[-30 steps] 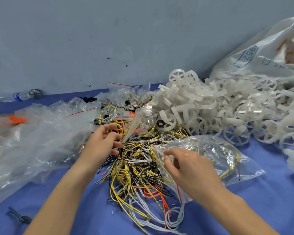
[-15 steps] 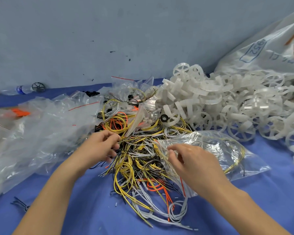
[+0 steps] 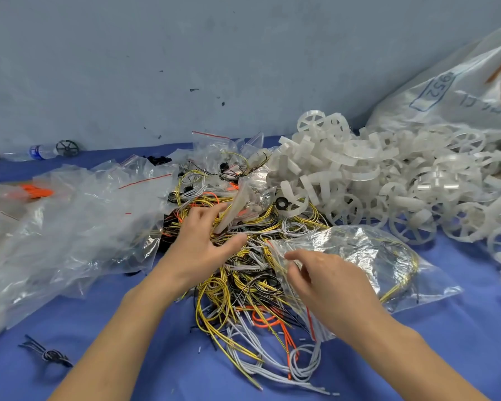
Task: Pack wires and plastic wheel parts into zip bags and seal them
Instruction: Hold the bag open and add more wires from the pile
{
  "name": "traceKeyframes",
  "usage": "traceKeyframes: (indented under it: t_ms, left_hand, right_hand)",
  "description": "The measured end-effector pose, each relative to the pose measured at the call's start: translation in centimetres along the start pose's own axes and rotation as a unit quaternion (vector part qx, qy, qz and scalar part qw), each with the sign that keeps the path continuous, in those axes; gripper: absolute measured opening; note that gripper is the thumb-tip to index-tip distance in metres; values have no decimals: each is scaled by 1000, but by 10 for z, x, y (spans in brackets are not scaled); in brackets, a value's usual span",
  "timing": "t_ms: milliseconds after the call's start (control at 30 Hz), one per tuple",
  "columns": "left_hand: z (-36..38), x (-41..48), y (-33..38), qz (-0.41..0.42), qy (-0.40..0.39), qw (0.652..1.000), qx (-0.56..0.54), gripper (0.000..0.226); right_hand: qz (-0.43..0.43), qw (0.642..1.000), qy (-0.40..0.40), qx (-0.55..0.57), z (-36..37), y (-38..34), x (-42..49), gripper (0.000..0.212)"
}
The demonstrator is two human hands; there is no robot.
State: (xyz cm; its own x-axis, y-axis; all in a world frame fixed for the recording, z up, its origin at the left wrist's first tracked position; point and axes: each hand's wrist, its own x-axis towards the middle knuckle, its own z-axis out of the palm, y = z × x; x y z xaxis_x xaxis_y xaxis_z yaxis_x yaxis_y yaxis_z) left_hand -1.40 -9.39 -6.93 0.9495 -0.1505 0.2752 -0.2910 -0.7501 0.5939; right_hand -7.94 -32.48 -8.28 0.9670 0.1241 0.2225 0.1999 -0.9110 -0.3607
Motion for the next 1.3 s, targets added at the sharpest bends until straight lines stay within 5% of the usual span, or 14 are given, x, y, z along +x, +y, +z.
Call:
traceKeyframes:
  t_ms: [100, 167, 267, 433, 600, 700, 767, 833, 933, 1067, 1233, 1300]
  left_hand:
    - [15, 9, 6, -6, -21, 989, 144, 99]
    - [19, 15, 7, -13, 36, 982, 187, 77]
    - [16, 21, 9, 20, 116, 988, 98, 34]
    - [-16, 19, 26, -31, 155, 973, -169, 33]
    - [-48, 5, 45, 56, 219, 974, -35, 33]
    - [-50, -1, 53, -22, 134, 980, -148, 33]
    - [-50, -5, 59, -132, 51, 944, -298, 35]
    - [-48, -11, 66, -223, 0, 870, -440, 39]
    - [-42, -20, 74, -271, -49, 773, -572, 30]
    - [-26, -24, 89, -318, -44, 602, -731, 25]
    - [19, -31, 109, -322, 19, 612, -723, 28]
    - [36, -39, 117, -305, -1, 643, -703, 25]
  right_hand:
    - [-1, 1000, 0, 0, 1, 0, -1, 36]
    - [-4, 1000, 8, 2, 1, -1, -2, 35]
    - [-1, 999, 46, 23, 1, 1, -2, 31]
    - [21, 986, 125, 109, 2, 4, 8, 26]
    - [36, 978, 131, 157, 5, 6, 10, 30]
    - [39, 974, 120, 188, 4, 6, 9, 30]
    - [48, 967, 123, 216, 3, 6, 9, 31]
    - [53, 961, 134, 237, 1, 5, 9, 35]
    - [45, 960, 139, 239, -2, 2, 8, 40]
    - [35, 961, 129, 242, -1, -1, 6, 40]
    - [43, 956, 127, 262, -1, -1, 8, 37]
    - [43, 952, 128, 274, -2, -1, 8, 35]
